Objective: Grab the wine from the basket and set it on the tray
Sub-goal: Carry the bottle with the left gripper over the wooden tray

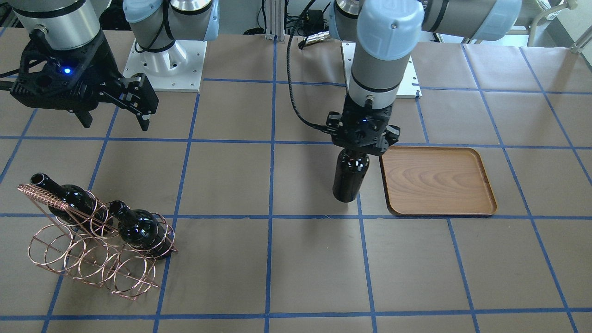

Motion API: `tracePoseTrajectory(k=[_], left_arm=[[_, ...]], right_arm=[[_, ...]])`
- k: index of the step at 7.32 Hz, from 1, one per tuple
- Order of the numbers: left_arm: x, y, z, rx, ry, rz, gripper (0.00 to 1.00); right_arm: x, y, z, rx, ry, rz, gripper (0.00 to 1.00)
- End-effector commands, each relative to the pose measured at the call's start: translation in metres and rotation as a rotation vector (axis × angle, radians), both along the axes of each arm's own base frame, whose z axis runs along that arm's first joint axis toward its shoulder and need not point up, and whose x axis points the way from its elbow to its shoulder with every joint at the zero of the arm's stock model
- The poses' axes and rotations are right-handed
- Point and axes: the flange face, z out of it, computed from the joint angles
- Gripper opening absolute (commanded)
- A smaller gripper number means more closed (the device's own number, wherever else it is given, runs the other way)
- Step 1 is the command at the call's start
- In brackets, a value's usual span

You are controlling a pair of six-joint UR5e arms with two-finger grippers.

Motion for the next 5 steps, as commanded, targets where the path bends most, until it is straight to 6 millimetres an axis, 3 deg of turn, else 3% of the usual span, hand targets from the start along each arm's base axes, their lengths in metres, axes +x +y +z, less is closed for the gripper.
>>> tracePoseTrajectory(k=[1, 3, 5], left_arm=[[0.096, -0.005, 0.022, 0.023, -0.019, 0.007, 0.00], [0.161, 0.001, 0.022, 0.044, -0.015, 0.008, 0.00], [0.221, 0.009, 0.008, 0.077, 0.012, 0.044, 0.00]], right_arm=[[-0.001, 0.000, 0.000, 0.000, 0.000, -0.002, 1.00], [0.000, 0.000, 0.000, 0.000, 0.000, -0.001, 1.00], [-0.001, 0.000, 0.000, 0.000, -0.001, -0.002, 1.00]])
